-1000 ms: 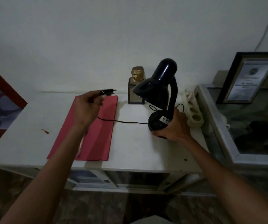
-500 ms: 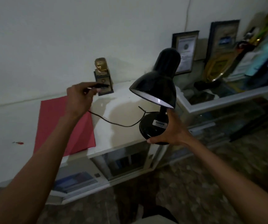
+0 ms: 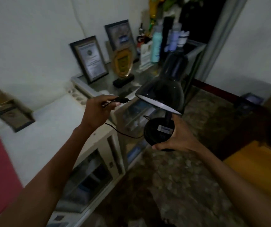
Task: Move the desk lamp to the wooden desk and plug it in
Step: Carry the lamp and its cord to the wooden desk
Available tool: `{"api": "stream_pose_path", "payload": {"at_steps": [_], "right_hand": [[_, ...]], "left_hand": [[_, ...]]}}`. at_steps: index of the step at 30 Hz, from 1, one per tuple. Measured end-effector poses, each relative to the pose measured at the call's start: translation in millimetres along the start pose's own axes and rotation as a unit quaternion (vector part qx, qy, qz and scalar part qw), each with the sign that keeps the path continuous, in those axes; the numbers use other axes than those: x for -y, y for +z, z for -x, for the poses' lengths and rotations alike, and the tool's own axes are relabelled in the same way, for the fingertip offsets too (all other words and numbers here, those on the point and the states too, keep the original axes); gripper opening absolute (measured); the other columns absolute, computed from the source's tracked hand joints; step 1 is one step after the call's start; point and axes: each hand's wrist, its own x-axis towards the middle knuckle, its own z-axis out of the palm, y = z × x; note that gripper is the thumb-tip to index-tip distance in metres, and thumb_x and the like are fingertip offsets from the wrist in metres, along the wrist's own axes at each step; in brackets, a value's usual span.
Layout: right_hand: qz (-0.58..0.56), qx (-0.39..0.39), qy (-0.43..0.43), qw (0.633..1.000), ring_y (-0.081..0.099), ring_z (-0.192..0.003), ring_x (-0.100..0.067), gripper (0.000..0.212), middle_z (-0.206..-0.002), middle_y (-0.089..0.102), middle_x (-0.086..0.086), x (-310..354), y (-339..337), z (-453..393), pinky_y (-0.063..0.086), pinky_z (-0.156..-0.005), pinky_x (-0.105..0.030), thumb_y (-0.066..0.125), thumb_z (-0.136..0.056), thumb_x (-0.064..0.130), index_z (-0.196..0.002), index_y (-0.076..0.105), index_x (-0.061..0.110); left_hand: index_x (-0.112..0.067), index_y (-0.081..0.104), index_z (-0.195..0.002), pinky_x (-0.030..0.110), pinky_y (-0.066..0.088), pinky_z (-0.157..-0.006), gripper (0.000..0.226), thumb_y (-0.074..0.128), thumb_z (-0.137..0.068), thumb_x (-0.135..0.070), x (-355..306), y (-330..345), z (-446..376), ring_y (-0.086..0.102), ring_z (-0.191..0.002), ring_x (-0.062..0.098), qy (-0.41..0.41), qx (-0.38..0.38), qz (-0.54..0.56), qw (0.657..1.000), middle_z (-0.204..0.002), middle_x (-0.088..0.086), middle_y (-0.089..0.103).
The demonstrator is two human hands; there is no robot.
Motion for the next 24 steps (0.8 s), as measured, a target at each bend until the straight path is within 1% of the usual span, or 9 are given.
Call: {"api": "stream_pose_path", "payload": {"at_steps": [5, 8, 10, 12, 14, 16, 18, 20, 24], "right_hand": [[-0.004, -0.065, 0.038, 0.997, 0.052, -0.127, -0.016, 0.13, -0.136, 0.05, 0.012, -73, -80, 11, 0.053, -0.103, -0.045, 0.092, -0.025, 0.077, -0.137, 0.035, 0.041], [-0.007, -0.078, 0.042, 0.996, 0.049, -0.126, -0.015, 0.121, -0.133, 0.047, 0.013, -114, -131, 9, 0.05, -0.105, -0.043, 0.094, -0.031, 0.071, -0.131, 0.032, 0.046], [-0.019, -0.086, 0.04, 0.995, 0.05, -0.126, -0.014, 0.116, -0.131, 0.048, 0.017, -140, -163, 5, 0.049, -0.106, -0.043, 0.097, -0.034, 0.064, -0.127, 0.028, 0.053], [-0.026, -0.091, 0.055, 0.994, 0.05, -0.129, -0.018, 0.119, -0.135, 0.049, 0.013, -166, -191, -3, 0.048, -0.108, -0.046, 0.098, -0.036, 0.062, -0.135, 0.034, 0.044], [-0.014, -0.097, 0.081, 0.992, 0.047, -0.131, -0.023, 0.125, -0.139, 0.047, 0.004, -189, -215, -13, 0.047, -0.108, -0.048, 0.095, -0.037, 0.065, -0.141, 0.036, 0.031], [-0.008, -0.114, 0.089, 0.989, 0.046, -0.133, -0.025, 0.129, -0.141, 0.046, 0.0, -214, -233, -27, 0.047, -0.108, -0.049, 0.094, -0.037, 0.067, -0.144, 0.036, 0.026], [-0.017, -0.136, 0.103, 0.985, 0.045, -0.135, -0.028, 0.133, -0.143, 0.045, -0.001, -235, -252, -46, 0.046, -0.109, -0.05, 0.093, -0.037, 0.068, -0.147, 0.034, 0.025], [-0.017, -0.151, 0.118, 0.981, 0.045, -0.136, -0.029, 0.136, -0.145, 0.045, -0.002, -257, -269, -69, 0.045, -0.11, -0.052, 0.093, -0.036, 0.068, -0.149, 0.032, 0.024], [-0.015, -0.193, 0.153, 0.969, 0.048, -0.135, -0.029, 0.14, -0.144, 0.048, -0.002, -303, -301, -119, 0.046, -0.109, -0.051, 0.093, -0.033, 0.07, -0.15, 0.031, 0.026]], "left_hand": [[-0.01, 0.076, -0.113, 0.025, 0.056, -0.079, 0.023, 0.074, -0.091, -0.014, -55, 83, -71, 0.073, -0.085, 0.017, 0.023, 0.035, 0.012, 0.999, -0.102, 0.01, 0.077], [-0.012, 0.077, -0.113, 0.013, 0.055, -0.076, 0.022, 0.072, -0.091, -0.014, -93, 121, -131, 0.071, -0.079, 0.002, 0.014, 0.006, 0.043, 0.999, -0.1, 0.006, 0.077], [-0.01, 0.077, -0.113, 0.024, 0.06, -0.081, 0.023, 0.073, -0.091, -0.016, -119, 143, -172, 0.073, -0.083, 0.011, 0.012, -0.025, 0.064, 0.998, -0.104, 0.009, 0.077], [-0.009, 0.076, -0.113, 0.033, 0.061, -0.082, 0.024, 0.073, -0.091, -0.018, -144, 165, -209, 0.075, -0.084, 0.023, 0.025, -0.045, 0.078, 0.996, -0.105, 0.011, 0.076], [-0.008, 0.076, -0.112, 0.027, 0.06, -0.081, 0.023, 0.073, -0.091, -0.018, -165, 189, -236, 0.074, -0.082, 0.014, 0.052, -0.059, 0.09, 0.993, -0.106, 0.008, 0.075], [-0.009, 0.076, -0.112, 0.014, 0.057, -0.077, 0.023, 0.073, -0.091, -0.017, -179, 216, -255, 0.07, -0.076, -0.005, 0.077, -0.057, 0.105, 0.99, -0.105, 0.003, 0.074], [-0.01, 0.076, -0.112, 0.01, 0.054, -0.078, 0.023, 0.074, -0.09, -0.017, -185, 248, -271, 0.069, -0.077, -0.009, 0.086, -0.042, 0.122, 0.988, -0.105, 0.0, 0.074], [-0.01, 0.076, -0.113, 0.013, 0.056, -0.079, 0.024, 0.075, -0.09, -0.018, -186, 281, -289, 0.07, -0.08, -0.005, 0.095, -0.02, 0.126, 0.987, -0.103, 0.001, 0.074], [-0.007, 0.076, -0.113, 0.031, 0.059, -0.084, 0.025, 0.075, -0.089, -0.015, -174, 354, -345, 0.073, -0.085, 0.018, 0.081, 0.017, 0.163, 0.983, -0.099, 0.01, 0.076]]}}
